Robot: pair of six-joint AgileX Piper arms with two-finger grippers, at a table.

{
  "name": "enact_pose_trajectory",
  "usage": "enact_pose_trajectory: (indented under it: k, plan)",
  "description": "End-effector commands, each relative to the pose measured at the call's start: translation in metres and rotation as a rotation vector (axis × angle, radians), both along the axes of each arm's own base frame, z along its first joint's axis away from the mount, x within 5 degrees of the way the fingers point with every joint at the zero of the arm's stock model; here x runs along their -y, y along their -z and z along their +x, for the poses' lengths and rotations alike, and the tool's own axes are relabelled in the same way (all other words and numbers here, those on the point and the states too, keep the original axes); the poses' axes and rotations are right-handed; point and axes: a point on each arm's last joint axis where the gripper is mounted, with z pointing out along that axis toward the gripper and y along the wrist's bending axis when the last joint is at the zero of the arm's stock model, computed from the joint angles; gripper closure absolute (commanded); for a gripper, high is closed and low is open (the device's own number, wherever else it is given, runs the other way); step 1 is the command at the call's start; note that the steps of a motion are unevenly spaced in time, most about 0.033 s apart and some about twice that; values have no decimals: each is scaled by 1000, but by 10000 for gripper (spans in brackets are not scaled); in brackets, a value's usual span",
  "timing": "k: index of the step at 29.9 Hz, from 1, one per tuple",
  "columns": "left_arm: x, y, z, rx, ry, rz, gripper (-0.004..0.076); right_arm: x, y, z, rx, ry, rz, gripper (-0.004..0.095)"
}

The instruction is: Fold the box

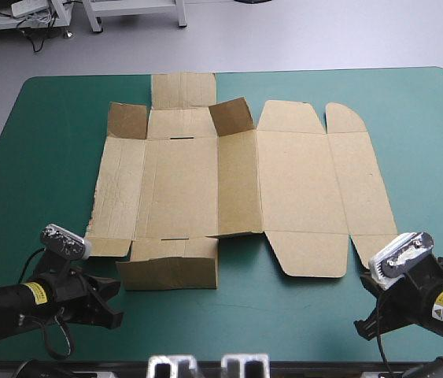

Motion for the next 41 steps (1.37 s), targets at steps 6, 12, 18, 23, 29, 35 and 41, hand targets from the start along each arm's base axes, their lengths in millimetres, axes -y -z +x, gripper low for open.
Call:
enact_pose_trajectory:
  k: [6, 12, 18, 23, 29, 35, 41]
  plan:
    - [4, -10, 4, 54, -2, -53, 734, -2, -10, 4, 67, 8, 39, 927]
    - [6, -7, 12, 32, -2, -41, 734, -3, -11, 3, 63, 2, 58, 927]
    - [13, -7, 56, 55, -12, 73, 732, -4, -12, 3, 65, -1, 77, 927]
    - [34, -13, 109, 29, 66, 101, 708, -4, -12, 3, 86, -26, 54, 927]
    - [35, -23, 158, 40, 80, 98, 708, -5, -14, 5, 107, -27, 59, 927]
    - [-24, -10, 185, -88, -4, 62, 708, -5, -14, 5, 107, -27, 59, 927]
    - [-93, -5, 189, -121, -166, -163, 709, -5, -14, 5, 109, -31, 57, 927]
